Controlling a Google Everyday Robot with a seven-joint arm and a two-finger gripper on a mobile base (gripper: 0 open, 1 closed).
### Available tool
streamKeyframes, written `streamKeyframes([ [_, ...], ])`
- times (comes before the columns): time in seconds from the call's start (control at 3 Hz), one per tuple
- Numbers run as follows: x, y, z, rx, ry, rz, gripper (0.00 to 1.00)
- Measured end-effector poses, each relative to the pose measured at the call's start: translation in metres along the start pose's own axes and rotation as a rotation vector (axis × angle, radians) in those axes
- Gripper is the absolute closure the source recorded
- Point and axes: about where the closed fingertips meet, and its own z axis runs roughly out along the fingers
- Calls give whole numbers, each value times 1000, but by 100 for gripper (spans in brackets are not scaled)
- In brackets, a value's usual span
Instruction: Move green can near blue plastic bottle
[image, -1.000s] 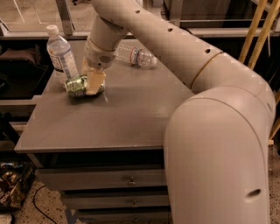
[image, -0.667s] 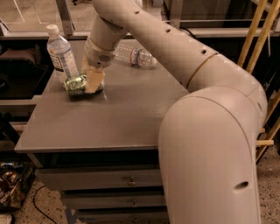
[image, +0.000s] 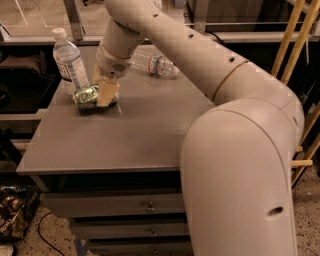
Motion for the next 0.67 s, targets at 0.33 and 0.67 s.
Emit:
streamKeyframes([
  [0.33,0,0,-1,0,0,0,36],
  [0.67,-1,0,2,-3,-1,-1,12],
])
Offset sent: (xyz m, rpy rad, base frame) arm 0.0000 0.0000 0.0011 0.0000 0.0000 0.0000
